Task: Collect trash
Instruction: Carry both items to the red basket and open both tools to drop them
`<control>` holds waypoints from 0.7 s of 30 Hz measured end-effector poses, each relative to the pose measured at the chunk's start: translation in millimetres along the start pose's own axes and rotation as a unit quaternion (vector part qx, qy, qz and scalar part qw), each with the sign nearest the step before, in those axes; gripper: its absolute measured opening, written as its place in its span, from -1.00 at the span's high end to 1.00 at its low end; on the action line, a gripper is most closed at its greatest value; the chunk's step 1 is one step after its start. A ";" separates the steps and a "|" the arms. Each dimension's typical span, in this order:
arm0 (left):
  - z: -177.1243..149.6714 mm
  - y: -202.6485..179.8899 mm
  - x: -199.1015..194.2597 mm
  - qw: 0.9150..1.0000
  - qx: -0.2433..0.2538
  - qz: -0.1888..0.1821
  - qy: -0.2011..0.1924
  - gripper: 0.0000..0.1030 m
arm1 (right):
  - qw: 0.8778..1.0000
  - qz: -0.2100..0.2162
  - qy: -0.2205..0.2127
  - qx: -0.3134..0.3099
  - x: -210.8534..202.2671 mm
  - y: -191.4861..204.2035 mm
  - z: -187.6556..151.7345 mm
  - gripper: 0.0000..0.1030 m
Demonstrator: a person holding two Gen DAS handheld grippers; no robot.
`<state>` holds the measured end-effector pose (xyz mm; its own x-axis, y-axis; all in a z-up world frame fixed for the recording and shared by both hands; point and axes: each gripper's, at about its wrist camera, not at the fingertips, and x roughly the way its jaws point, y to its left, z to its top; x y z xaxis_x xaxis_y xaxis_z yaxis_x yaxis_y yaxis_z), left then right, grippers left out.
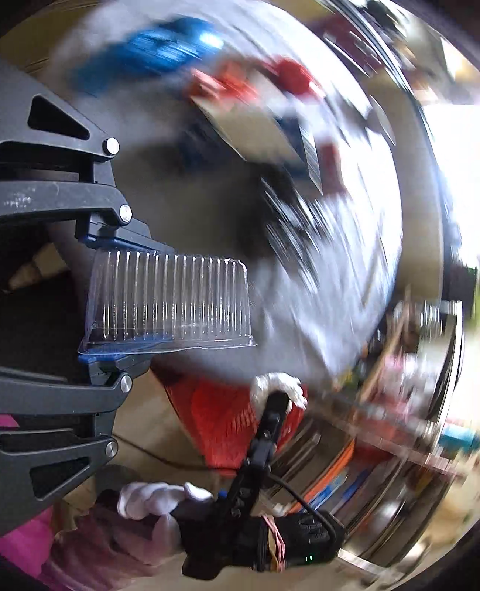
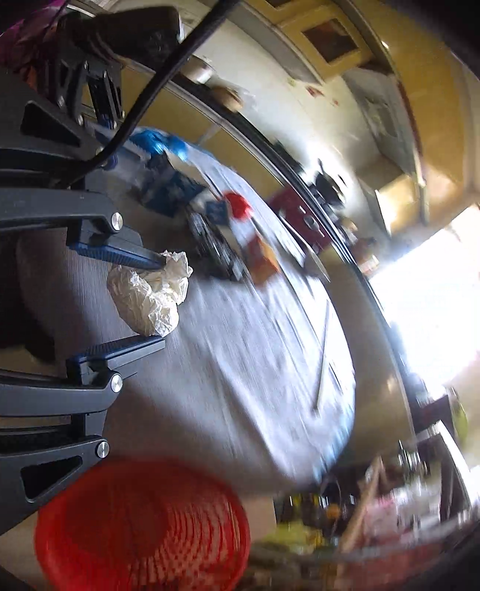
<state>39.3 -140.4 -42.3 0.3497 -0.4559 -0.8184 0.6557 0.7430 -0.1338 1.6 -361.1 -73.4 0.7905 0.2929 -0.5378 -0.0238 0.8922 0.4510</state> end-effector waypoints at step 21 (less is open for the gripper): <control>109.6 -138.9 147.8 0.986 0.091 -0.109 0.083 -0.16 | 0.971 -0.153 -0.050 0.175 -113.5 -163.2 -19.5 -0.06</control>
<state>73.2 -364.8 -83.4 0.0818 -0.4975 -0.8636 0.8183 0.5282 -0.2268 -96.2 -533.3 -99.8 0.7841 -0.0181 -0.6204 0.4168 0.7560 0.5047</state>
